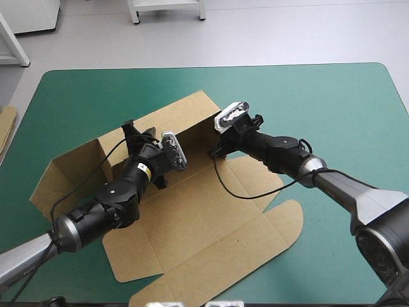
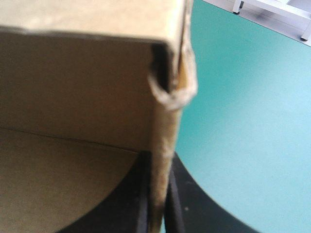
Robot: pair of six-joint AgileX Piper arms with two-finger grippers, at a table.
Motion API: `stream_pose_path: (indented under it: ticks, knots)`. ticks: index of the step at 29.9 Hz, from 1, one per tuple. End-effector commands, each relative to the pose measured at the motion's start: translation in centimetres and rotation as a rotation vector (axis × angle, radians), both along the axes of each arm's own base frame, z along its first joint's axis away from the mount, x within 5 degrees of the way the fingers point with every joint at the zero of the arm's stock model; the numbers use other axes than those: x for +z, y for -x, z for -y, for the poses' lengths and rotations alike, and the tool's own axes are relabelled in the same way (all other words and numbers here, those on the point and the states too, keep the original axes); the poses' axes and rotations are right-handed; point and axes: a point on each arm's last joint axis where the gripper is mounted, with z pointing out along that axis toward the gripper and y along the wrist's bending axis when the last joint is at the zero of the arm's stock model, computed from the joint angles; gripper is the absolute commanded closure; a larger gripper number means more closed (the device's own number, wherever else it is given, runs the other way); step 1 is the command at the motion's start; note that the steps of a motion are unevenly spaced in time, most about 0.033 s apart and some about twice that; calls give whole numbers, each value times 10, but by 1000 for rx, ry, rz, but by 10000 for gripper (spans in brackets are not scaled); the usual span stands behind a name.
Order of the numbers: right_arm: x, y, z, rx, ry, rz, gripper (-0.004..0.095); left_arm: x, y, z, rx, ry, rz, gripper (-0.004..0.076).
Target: Fold the box
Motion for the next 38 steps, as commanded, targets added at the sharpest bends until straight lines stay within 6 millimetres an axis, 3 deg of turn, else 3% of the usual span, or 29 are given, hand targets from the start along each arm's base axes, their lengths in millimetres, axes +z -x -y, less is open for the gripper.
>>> stream_pose_path:
  ticks: [1,14,17,24,29,32,38]
  knots:
    - [30,6,-5,34,-107,40,908,20,12,6,-37,52,54,368]
    - [29,3,-1,-18,-99,31,908,40,49,7,33,143,76,388]
    - [28,2,0,-38,-88,32,907,47,55,5,70,207,42,451]
    - [27,0,4,-82,-66,34,908,81,59,5,103,362,-9,730]
    - [28,-2,9,-140,-58,30,908,110,59,0,139,431,-6,731]
    - [29,-3,11,-150,-83,17,908,122,52,-11,189,455,-23,731]
    - [41,3,15,-161,-119,27,908,135,20,-61,367,526,-42,730]
